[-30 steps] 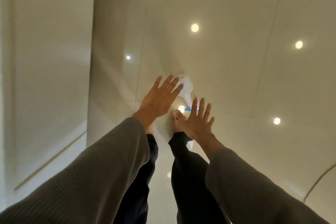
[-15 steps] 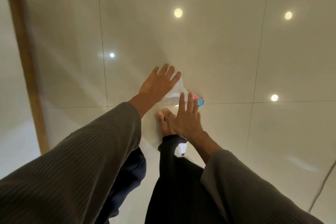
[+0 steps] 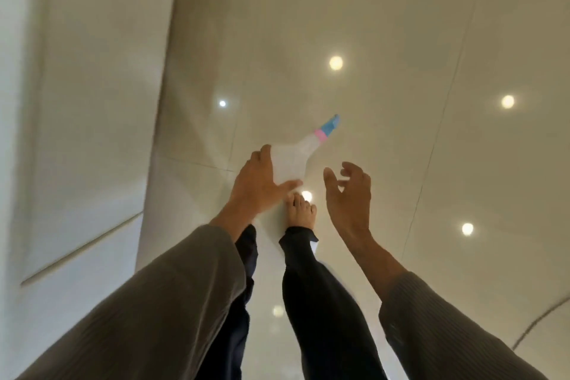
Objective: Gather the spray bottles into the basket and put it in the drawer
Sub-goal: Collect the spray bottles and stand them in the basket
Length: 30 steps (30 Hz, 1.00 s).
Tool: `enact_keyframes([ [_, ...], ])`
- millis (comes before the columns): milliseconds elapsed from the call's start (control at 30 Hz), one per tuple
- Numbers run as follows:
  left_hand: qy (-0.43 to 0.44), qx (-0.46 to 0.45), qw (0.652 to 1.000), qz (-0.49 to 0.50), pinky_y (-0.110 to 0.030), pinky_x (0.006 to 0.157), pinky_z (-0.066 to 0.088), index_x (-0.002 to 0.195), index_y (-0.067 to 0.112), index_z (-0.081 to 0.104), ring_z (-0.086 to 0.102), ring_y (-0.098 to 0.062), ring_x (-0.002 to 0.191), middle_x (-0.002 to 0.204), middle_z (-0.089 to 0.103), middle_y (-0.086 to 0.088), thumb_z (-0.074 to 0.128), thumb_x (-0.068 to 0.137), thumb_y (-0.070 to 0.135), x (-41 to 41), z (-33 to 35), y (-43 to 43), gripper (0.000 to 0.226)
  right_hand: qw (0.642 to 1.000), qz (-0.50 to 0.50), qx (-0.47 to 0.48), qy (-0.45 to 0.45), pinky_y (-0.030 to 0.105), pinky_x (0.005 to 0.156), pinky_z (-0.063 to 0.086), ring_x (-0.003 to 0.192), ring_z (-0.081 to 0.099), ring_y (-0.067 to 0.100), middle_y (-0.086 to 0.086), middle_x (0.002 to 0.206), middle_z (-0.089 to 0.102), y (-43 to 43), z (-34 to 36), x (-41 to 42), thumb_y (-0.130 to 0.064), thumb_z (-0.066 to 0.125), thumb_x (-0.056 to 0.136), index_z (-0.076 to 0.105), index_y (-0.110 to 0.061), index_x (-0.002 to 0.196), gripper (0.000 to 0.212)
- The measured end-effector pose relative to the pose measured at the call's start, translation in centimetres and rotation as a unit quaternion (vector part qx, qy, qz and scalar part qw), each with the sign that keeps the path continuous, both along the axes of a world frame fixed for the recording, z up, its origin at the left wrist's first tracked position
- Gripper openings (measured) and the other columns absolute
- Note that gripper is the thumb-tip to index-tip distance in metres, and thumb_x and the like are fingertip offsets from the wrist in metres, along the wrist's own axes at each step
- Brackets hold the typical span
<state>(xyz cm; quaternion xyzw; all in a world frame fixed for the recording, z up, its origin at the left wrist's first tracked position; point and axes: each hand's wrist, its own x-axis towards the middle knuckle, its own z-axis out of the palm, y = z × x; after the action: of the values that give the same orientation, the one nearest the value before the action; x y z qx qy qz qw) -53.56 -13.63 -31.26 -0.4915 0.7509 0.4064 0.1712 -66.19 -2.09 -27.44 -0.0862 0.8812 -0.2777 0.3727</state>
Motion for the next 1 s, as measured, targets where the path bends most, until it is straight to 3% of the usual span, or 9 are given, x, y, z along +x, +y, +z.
enact_keyframes([
  [133,0.075,0.018,0.980,0.182,-0.034,0.096,0.048,0.136,0.034,0.031,0.053,-0.015,0.115,0.130,0.048,0.011,0.066,0.060,0.076,3.6,9.6,1.7,0.093,0.987,-0.011,-0.084,-0.134,0.023,0.081,0.054,0.108,0.062,0.009,-0.007,0.126,0.060,-5.1,10.2,1.3,-0.051,0.057,0.093,0.051,-0.026,0.135,0.049],
  [233,0.119,-0.016,0.951,0.284,-0.028,0.094,0.046,0.125,0.050,0.030,0.052,-0.006,0.111,0.118,0.042,0.030,0.065,0.053,0.076,6.7,16.2,3.5,0.084,0.974,0.082,-0.154,-0.145,0.008,0.067,0.051,0.098,0.065,-0.002,-0.019,0.110,0.068,-8.2,17.9,4.2,-0.052,0.062,0.089,0.063,-0.035,0.119,0.035],
  [333,0.148,-0.084,0.911,0.375,-0.005,0.089,0.039,0.133,0.042,0.028,0.043,0.011,0.116,0.123,0.034,0.040,0.070,0.055,0.076,10.1,22.0,6.0,0.094,0.951,0.202,-0.194,-0.127,0.002,0.069,0.046,0.095,0.064,-0.008,-0.025,0.103,0.070,-9.8,24.9,8.5,-0.050,0.067,0.086,0.067,-0.036,0.109,0.026],
  [433,0.161,-0.167,0.860,0.454,0.016,0.086,0.008,0.138,0.032,0.030,0.022,0.031,0.120,0.129,0.028,0.047,0.062,0.062,0.085,13.4,26.9,8.7,0.098,0.912,0.314,-0.227,-0.135,0.010,0.079,0.051,0.096,0.068,-0.001,-0.021,0.100,0.073,-9.5,30.1,13.4,-0.039,0.071,0.084,0.070,-0.032,0.104,0.022],
  [500,0.174,-0.184,0.818,0.516,0.016,0.084,0.011,0.137,0.048,0.023,0.025,0.030,0.120,0.129,0.033,0.046,0.066,0.061,0.082,16.0,29.1,10.7,0.094,0.878,0.382,-0.248,-0.144,0.015,0.083,0.053,0.099,0.069,0.004,-0.021,0.103,0.072,-8.7,32.5,17.1,-0.032,0.074,0.082,0.071,-0.031,0.102,0.021],
  [600,0.172,-0.211,0.755,0.596,0.005,0.088,0.033,0.136,0.062,0.011,0.031,0.024,0.123,0.137,0.026,0.047,0.076,0.059,0.073,20.7,31.3,13.8,0.101,0.827,0.471,-0.268,-0.149,0.019,0.085,0.053,0.100,0.069,0.009,-0.022,0.107,0.071,-7.1,34.9,23.3,-0.037,0.074,0.077,0.072,-0.032,0.103,0.027],
  [733,0.103,-0.308,0.704,0.631,-0.029,0.104,0.042,0.149,0.044,0.018,0.033,0.004,0.138,0.153,0.028,0.027,0.069,0.071,0.067,28.1,32.8,18.1,0.096,0.744,0.573,-0.300,-0.167,0.015,0.085,0.051,0.100,0.070,0.005,-0.021,0.106,0.073,-4.6,36.7,32.0,-0.033,0.074,0.080,0.071,-0.030,0.107,0.027],
  [833,0.086,-0.361,0.667,0.647,-0.024,0.111,0.036,0.149,0.028,0.030,0.035,-0.005,0.141,0.153,0.035,0.015,0.066,0.077,0.061,34.2,33.3,20.4,0.087,0.689,0.625,-0.324,-0.172,0.018,0.086,0.053,0.100,0.070,0.004,-0.020,0.107,0.073,-2.7,36.6,38.5,-0.027,0.075,0.084,0.071,-0.023,0.111,0.027],
  [1000,0.049,-0.360,0.661,0.657,-0.029,0.110,0.039,0.141,0.007,0.047,0.043,-0.021,0.136,0.146,0.047,-0.009,0.070,0.078,0.049,43.5,32.3,22.5,0.079,0.623,0.681,-0.355,-0.148,0.033,0.088,0.058,0.105,0.068,0.007,-0.009,0.115,0.071,-0.1,34.2,47.5,-0.016,0.075,0.087,0.068,-0.012,0.116,0.030],
])
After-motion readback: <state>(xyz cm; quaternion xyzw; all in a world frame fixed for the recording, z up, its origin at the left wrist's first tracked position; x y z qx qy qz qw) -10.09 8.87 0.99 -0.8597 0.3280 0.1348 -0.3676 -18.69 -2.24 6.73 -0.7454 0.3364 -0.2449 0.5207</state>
